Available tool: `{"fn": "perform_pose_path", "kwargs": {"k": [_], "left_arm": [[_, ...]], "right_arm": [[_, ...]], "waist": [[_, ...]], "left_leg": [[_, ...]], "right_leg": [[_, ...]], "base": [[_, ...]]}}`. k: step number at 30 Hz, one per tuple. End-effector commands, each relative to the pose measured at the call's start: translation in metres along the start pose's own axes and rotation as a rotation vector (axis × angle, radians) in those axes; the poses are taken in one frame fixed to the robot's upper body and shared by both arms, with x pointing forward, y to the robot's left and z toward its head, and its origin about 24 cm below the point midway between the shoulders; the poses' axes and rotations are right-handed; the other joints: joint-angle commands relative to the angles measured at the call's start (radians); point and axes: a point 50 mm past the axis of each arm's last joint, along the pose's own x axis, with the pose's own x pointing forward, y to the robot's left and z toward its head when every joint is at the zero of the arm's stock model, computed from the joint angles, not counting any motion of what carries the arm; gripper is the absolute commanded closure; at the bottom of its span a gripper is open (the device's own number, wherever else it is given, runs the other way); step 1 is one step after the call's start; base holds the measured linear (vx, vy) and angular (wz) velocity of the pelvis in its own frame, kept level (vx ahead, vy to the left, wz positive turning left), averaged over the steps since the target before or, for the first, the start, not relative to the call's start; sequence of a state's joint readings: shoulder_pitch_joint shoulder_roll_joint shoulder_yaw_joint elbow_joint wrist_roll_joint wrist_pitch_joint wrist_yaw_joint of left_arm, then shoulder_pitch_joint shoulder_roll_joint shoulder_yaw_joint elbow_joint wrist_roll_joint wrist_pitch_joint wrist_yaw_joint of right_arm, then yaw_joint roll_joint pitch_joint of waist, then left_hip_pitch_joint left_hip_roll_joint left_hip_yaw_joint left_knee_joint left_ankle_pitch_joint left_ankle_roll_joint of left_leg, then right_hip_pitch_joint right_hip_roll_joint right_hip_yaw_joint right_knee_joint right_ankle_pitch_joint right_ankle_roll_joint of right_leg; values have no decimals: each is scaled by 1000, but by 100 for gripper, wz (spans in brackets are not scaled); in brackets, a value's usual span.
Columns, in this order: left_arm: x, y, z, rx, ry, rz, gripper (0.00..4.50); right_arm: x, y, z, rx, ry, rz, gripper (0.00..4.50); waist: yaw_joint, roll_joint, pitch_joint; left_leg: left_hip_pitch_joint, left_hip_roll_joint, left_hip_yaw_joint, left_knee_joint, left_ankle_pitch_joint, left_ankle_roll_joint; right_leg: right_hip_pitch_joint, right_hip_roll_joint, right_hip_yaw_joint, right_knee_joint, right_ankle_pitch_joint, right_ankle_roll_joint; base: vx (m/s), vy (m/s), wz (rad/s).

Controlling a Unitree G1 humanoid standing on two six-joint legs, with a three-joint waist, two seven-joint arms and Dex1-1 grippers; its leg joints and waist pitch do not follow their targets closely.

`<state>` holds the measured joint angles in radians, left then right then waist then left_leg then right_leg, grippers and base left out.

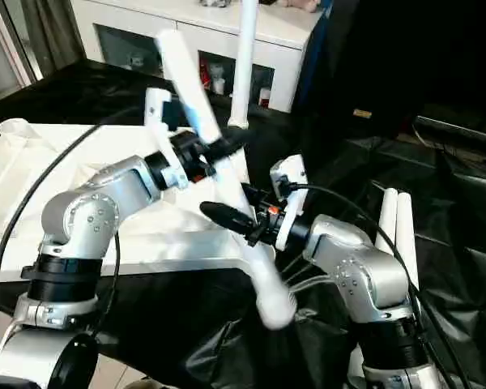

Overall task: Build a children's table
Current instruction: Pick table leg

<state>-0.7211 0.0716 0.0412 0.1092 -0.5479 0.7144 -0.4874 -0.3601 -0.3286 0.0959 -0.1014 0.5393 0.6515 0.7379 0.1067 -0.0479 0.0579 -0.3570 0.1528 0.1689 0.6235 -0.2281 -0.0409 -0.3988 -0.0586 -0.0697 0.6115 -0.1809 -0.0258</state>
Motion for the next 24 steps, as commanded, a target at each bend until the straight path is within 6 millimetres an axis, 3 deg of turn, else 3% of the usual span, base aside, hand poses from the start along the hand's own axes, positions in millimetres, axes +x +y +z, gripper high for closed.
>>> {"fn": "perform_pose_path", "kwargs": {"k": [1, 2, 4, 5, 6, 10, 11, 21, 24], "left_arm": [[2, 6, 8, 65, 15, 88, 270], [3, 6, 10, 69, 11, 92, 272], [4, 6, 15, 80, 7, 106, 275], [4, 6, 18, 88, 6, 109, 279], [3, 7, 19, 92, 6, 111, 281], [0, 9, 25, 112, 13, 111, 285], [0, 9, 26, 109, 12, 110, 286], [-1, 7, 32, 98, 9, 84, 290], [-3, 12, 32, 115, 5, 116, 291]], "right_arm": [[-2, 2, 9, -123, 109, -27, 67], [-2, 2, 8, -140, 135, -37, 67], [-3, 2, 4, -171, 210, -79, 67], [-3, 3, 2, -187, 238, -93, 67], [-3, 3, 1, -201, 257, -103, 67], [-3, 2, -4, -249, 332, -156, 67], [-2, 1, -4, -252, 346, -178, 95], [-1, -6, -6, -217, 351, -232, 172], [-3, -2, 0, -185, 300, -172, 200]], "waist": [[0, -3, -60], [-1, -1, -59], [-2, -4, -58], [-5, -25, -58], [-2, -17, -58], [-8, -6, -57], [-11, -6, -57], [-13, -7, -56], [-13, -7, -57]], "left_leg": [[6, 80, -34, -87, -62, -2], [9, 79, -30, -85, -61, 0], [2, 77, -31, -86, -64, 0], [-1, 75, -29, -85, -64, 6], [-2, 75, -32, -85, -58, 5], [2, 77, -33, -86, -55, -3], [2, 78, -32, -86, -63, -7], [3, 79, -31, -86, -76, -12], [2, 80, -31, -85, -70, -5]], "right_leg": [[57, -101, 60, -73, -232, -146], [51, -102, 63, -75, -221, -150], [57, -103, 64, -75, -237, -146], [59, -105, 63, -79, -262, -133], [59, -106, 63, -75, -271, -131], [53, -103, 63, -75, -251, -137], [53, -104, 63, -74, -245, -143], [55, -105, 65, -73, -233, -162], [57, -105, 65, -70, -214, -168]], "base": [[0, 0, 0], [0, 0, 0], [0, 0, 0], [0, 0, 0], [0, 0, 0], [0, 0, 0], [0, 0, 0], [0, 0, 0], [0, 0, 0]]}}
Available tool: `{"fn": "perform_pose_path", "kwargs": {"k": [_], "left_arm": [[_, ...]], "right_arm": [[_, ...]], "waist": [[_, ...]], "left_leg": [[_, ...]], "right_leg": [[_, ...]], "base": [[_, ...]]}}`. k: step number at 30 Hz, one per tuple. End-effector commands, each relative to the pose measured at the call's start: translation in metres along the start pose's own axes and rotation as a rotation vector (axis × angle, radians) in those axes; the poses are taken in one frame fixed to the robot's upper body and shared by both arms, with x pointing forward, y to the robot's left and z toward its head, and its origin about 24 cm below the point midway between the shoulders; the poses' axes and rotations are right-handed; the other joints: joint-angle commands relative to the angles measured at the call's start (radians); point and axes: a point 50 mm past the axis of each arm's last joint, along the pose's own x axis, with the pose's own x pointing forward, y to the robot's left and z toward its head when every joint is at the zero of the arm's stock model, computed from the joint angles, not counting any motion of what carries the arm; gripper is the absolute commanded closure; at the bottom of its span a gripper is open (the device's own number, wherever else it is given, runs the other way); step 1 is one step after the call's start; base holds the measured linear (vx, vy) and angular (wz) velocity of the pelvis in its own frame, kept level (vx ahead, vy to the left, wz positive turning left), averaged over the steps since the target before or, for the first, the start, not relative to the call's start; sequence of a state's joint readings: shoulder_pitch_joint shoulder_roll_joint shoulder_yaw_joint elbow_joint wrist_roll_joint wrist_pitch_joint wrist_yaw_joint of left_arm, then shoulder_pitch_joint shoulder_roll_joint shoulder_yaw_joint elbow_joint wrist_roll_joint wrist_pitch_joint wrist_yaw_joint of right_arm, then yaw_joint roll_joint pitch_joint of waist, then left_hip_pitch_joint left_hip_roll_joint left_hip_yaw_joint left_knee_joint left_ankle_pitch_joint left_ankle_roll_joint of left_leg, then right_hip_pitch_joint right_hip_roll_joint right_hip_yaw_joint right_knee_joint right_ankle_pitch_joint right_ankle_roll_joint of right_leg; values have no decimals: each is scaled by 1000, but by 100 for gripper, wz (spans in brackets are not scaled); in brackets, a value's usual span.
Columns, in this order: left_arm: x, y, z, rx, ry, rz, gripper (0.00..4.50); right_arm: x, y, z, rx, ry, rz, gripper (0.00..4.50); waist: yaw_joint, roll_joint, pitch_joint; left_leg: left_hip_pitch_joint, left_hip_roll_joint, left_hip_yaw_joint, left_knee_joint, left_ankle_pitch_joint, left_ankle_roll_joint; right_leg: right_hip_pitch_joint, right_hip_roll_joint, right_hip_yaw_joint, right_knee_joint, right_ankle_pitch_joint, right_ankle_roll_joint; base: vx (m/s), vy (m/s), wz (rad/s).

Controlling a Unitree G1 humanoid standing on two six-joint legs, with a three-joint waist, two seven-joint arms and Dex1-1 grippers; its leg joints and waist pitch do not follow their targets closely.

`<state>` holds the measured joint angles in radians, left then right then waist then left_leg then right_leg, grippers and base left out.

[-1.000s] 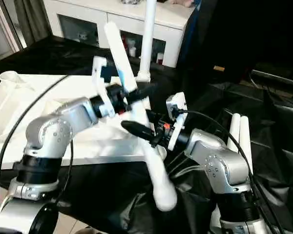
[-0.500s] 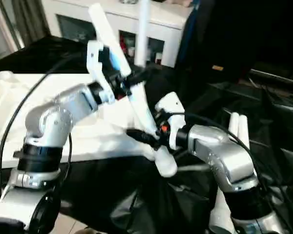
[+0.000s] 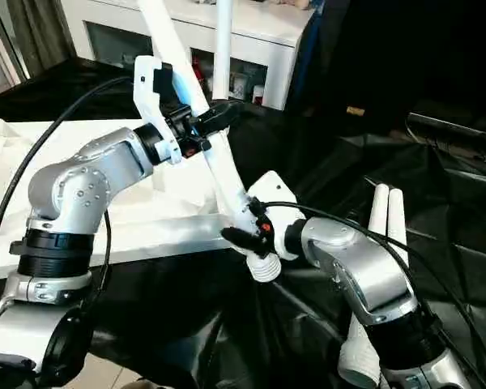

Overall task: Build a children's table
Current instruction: Pick table leg

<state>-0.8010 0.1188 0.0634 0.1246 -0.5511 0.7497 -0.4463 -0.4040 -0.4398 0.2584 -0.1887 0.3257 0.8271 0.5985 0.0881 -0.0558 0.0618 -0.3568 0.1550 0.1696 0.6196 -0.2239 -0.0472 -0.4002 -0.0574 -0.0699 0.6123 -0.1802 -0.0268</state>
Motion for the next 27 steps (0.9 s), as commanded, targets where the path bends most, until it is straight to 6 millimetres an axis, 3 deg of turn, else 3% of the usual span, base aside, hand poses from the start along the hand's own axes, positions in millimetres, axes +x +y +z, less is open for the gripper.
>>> {"fn": "perform_pose_path", "kwargs": {"k": [1, 3, 6, 9, 13, 18, 21, 27], "left_arm": [[-3, 10, 8, 72, 8, 87, 291], [-3, 9, 8, 46, 1, 50, 291], [-6, 3, 7, -18, 6, -32, 222], [-16, -8, 3, -145, -9, -219, 205], [-27, -21, -9, -220, 23, -395, 182], [-30, -28, -22, -228, 57, -454, 181], [-32, -33, -23, -302, 33, -510, 181], [-25, -34, -18, -329, -6, -533, 181]], "right_arm": [[-7, -1, 11, 17, -61, 43, 211], [-9, 2, 16, 45, -110, 98, 211], [-17, 8, 25, 67, -212, 220, 247], [-34, 14, 28, 128, -328, 424, 263], [-44, 10, 28, 229, -412, 514, 270], [-49, 1, 37, 296, -522, 542, 272], [-51, -4, 47, 332, -606, 571, 273], [-50, 1, 51, 342, -625, 639, 273]], "waist": [[6, 1, -60], [7, 1, -60], [7, 1, -61], [13, 4, -64], [17, 3, -64], [26, 0, -60], [27, -3, -58], [30, -8, -59]], "left_leg": [[3, 77, -31, -82, -81, 3], [3, 78, -31, -82, -88, 5], [5, 77, -31, -80, -84, 7], [2, 82, -31, -78, -54, 27], [3, 80, -26, -75, -29, 50], [10, 79, -22, -80, -85, 23], [7, 76, -24, -81, -108, 8], [5, 74, -24, -83, -89, 4]], "right_leg": [[58, -107, 65, -73, -220, -167], [58, -107, 65, -73, -233, -166], [57, -108, 64, -72, -230, -170], [62, -112, 64, -65, -166, -208], [59, -108, 62, -56, -109, -248], [52, -107, 62, -77, -257, -202], [52, -109, 60, -84, -341, -174], [51, -105, 60, -83, -329, -140]], "base": [[0, 0, 0], [0, 0, 0], [0, 0, 0], [0, 0, 0], [0, 0, 0], [0, 0, 0], [0, 0, 0], [0, 0, 0]]}}
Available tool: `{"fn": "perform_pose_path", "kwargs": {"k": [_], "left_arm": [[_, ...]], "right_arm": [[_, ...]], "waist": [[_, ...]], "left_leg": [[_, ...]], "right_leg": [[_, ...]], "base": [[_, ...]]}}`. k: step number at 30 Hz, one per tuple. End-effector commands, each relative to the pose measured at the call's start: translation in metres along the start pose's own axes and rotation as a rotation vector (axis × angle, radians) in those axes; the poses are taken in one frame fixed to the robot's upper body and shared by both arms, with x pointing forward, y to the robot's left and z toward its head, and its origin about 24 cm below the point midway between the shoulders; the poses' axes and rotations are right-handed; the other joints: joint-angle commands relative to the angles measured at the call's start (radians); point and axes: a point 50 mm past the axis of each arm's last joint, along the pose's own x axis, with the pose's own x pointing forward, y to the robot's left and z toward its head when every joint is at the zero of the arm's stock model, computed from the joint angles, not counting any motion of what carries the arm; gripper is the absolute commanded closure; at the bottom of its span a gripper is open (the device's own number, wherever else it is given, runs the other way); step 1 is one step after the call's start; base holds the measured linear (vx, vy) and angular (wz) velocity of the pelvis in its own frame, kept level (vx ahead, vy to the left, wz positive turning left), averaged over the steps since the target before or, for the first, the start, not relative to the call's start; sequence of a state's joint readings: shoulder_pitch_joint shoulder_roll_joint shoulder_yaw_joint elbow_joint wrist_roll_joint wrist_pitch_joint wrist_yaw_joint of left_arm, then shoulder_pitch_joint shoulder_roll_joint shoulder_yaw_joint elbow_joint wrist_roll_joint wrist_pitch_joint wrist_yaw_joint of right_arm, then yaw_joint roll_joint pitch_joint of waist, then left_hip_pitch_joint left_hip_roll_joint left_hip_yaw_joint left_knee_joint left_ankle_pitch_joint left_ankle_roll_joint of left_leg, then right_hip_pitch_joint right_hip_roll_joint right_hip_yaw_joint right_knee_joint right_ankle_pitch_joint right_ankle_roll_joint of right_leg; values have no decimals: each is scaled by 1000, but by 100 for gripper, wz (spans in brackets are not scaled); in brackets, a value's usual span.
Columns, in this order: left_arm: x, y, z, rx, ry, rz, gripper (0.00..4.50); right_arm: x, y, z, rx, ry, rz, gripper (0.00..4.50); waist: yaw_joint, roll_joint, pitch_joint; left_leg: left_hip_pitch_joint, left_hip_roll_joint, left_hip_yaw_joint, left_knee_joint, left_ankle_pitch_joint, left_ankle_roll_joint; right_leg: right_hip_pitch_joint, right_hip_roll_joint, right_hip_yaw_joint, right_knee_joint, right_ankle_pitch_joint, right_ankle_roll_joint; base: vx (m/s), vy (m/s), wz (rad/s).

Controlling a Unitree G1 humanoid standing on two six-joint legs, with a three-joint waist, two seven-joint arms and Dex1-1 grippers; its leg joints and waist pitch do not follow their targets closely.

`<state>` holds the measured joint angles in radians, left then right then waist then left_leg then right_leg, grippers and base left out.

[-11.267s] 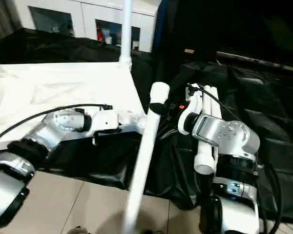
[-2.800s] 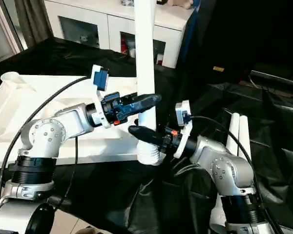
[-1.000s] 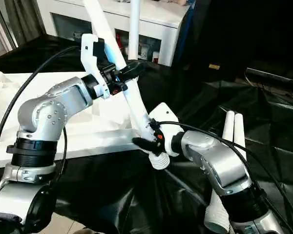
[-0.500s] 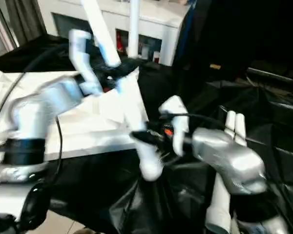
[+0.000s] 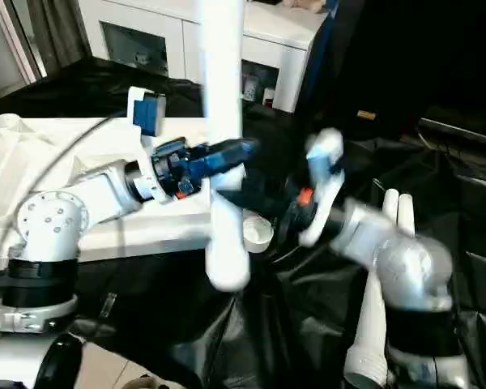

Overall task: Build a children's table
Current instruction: Pick table leg

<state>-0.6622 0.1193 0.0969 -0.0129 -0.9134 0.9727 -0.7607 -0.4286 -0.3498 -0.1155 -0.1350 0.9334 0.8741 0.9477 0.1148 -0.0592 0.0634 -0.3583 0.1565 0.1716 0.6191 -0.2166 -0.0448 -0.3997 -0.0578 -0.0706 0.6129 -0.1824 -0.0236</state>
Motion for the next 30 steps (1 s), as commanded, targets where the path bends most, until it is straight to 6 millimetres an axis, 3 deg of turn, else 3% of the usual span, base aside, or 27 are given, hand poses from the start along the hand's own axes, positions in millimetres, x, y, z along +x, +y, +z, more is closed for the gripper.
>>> {"fn": "perform_pose_path", "kwargs": {"k": [1, 8, 12, 13, 14, 19, 24, 25, 27, 30], "left_arm": [[2, 4, 4, 1, -18, 17, 181], [-1, 13, 18, -18, -90, 71, 250], [-1, 14, 22, -29, -112, 73, 260], [-1, 14, 23, -30, -117, 78, 261], [0, 15, 24, -32, -122, 80, 261], [1, 15, 27, -28, -140, 81, 262], [4, 23, 30, 68, -118, 222, 262], [4, 24, 30, 84, -112, 238, 262], [10, 31, 32, 221, -66, 398, 262], [14, 33, 37, 306, -69, 481, 264]], "right_arm": [[1, 6, 5, -7, -21, 58, 273], [0, 5, 7, 0, -28, 48, 274], [-2, 7, 7, -2, -24, 44, 275], [-2, 7, 7, -1, -24, 44, 275], [-3, 8, 7, -1, -25, 42, 275], [-3, 8, 7, -3, -23, 33, 275], [-1, 2, 5, -82, 49, -71, 275], [0, 2, 4, -86, 56, -78, 219], [9, -2, -2, -93, 82, -135, 205], [16, -2, -10, -117, 129, -164, 184]], "waist": [[4, -4, -61], [7, -2, -66], [7, -4, -68], [8, 3, -68], [7, -1, -68], [6, -1, -68], [5, -2, -68], [5, -2, -68], [5, -4, -68], [4, -5, -70]], "left_leg": [[6, 73, -26, -83, -94, 1], [3, 73, -26, -79, -52, 8], [2, 73, -26, -77, -29, 18], [1, 73, -26, -77, -29, 17], [1, 73, -25, -77, -34, 17], [2, 74, -26, -77, -36, 14], [0, 74, -26, -77, -31, 10], [1, 74, -26, -77, -31, 9], [0, 76, -30, -79, -26, 5], [0, 74, -29, -78, -29, -1]], "right_leg": [[50, -105, 61, -85, -327, -142], [55, -105, 59, -75, -236, -165], [57, -104, 58, -71, -204, -176], [57, -104, 58, -70, -203, -178], [57, -104, 58, -73, -207, -177], [58, -104, 58, -72, -210, -178], [59, -103, 58, -72, -210, -165], [58, -104, 58, -72, -211, -162], [58, -102, 58, -73, -214, -144], [60, -104, 58, -73, -214, -127]], "base": [[0, 0, 0], [0, 0, 0], [0, 0, 0], [0, 0, 0], [0, 0, 0], [0, 0, 0], [0, 0, 0], [0, 0, 0], [0, 0, 0], [0, 0, 0]]}}
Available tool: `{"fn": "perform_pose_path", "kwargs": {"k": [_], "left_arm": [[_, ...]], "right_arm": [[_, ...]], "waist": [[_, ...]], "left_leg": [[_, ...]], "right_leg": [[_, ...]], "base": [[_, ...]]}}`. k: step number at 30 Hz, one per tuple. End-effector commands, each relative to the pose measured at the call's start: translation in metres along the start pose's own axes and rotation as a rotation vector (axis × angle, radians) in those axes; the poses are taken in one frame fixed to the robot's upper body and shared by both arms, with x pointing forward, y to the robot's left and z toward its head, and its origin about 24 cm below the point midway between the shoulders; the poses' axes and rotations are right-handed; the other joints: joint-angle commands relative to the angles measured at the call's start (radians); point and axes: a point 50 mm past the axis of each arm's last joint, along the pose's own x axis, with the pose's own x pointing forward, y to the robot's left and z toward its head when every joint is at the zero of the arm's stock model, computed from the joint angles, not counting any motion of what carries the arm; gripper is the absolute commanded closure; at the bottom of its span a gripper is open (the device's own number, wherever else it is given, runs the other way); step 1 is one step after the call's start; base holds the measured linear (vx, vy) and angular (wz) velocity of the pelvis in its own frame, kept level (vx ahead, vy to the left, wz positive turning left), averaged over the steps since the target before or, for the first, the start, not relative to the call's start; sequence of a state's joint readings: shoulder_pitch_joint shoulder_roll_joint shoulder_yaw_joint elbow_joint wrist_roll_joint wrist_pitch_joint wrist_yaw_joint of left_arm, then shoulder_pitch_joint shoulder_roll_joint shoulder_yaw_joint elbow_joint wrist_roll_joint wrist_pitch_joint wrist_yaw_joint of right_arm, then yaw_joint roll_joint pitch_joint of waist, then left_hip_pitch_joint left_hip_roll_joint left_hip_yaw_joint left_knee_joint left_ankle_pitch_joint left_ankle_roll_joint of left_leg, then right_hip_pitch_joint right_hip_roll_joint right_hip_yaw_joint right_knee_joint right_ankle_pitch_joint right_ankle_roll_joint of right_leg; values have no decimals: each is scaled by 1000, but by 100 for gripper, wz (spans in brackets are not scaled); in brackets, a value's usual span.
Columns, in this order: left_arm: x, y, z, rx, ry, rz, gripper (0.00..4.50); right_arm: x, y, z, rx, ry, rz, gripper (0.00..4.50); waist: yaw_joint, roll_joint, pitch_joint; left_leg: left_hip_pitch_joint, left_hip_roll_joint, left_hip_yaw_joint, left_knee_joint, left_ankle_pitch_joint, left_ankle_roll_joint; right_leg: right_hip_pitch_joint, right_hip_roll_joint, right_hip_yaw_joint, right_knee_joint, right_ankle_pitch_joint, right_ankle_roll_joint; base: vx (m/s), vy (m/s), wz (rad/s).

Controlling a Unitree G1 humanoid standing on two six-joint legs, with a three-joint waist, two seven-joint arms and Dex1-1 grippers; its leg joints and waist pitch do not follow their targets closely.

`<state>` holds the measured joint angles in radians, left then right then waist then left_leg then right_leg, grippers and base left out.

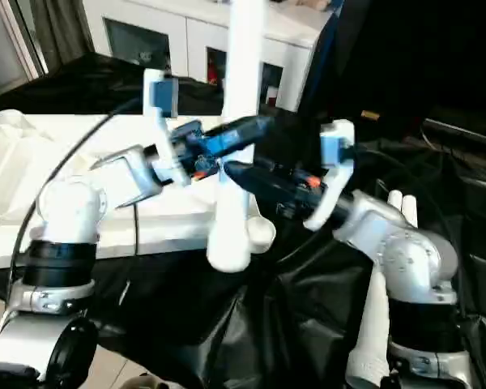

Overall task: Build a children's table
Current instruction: Pick table leg

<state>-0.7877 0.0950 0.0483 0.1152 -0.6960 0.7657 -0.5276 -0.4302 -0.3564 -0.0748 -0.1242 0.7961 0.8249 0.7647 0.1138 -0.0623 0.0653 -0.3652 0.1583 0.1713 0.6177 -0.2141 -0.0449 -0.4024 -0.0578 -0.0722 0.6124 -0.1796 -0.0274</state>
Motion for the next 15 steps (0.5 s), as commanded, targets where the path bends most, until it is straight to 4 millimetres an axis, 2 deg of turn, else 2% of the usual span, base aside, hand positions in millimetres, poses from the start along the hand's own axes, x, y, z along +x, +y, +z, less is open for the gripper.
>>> {"fn": "perform_pose_path", "kwargs": {"k": [1, 3, 5, 7, 9, 10, 15], "left_arm": [[-2, 11, 14, 79, -43, 145, 264], [1, 9, 17, 108, -39, 172, 264], [3, 7, 22, 125, -50, 184, 264], [4, 6, 23, 124, -54, 179, 264], [5, 5, 24, 130, -70, 187, 264], [6, 4, 24, 129, -70, 178, 264], [6, 4, 24, 137, -68, 190, 264]], "right_arm": [[15, 19, -4, -67, 64, 85, 168], [23, 12, -15, -98, 136, -18, 158], [29, 9, -19, -101, 162, -54, 158], [31, 8, -20, -92, 163, -71, 158], [34, 5, -20, -84, 154, -107, 158], [35, 4, -19, -84, 146, -112, 158], [42, -2, -15, -100, 121, -165, 158]], "waist": [[4, -2, -72], [-4, -3, -70], [-3, -2, -73], [0, -1, -72], [3, 0, -72], [3, -5, -72], [4, -5, -71]], "left_leg": [[5, 73, -29, -76, -30, -2], [2, 71, -31, -77, -24, -4], [10, 72, -28, -74, -22, -8], [8, 73, -27, -75, -13, -3], [13, 76, -26, -75, -13, -2], [12, 76, -26, -76, -14, -2], [8, 75, -26, -78, -18, -9]], "right_leg": [[64, -103, 60, -71, -209, -122], [63, -100, 58, -69, -195, -116], [57, -104, 60, -67, -196, -129], [58, -102, 60, -64, -166, -146], [54, -102, 60, -60, -131, -172], [55, -102, 60, -59, -126, -177], [59, -107, 61, -57, -126, -182]], "base": [[0, 0, 0], [0, 0, 0], [0, 0, 0], [0, 0, 0], [0, 0, 0], [0, 0, 0], [0, 0, 0]]}}
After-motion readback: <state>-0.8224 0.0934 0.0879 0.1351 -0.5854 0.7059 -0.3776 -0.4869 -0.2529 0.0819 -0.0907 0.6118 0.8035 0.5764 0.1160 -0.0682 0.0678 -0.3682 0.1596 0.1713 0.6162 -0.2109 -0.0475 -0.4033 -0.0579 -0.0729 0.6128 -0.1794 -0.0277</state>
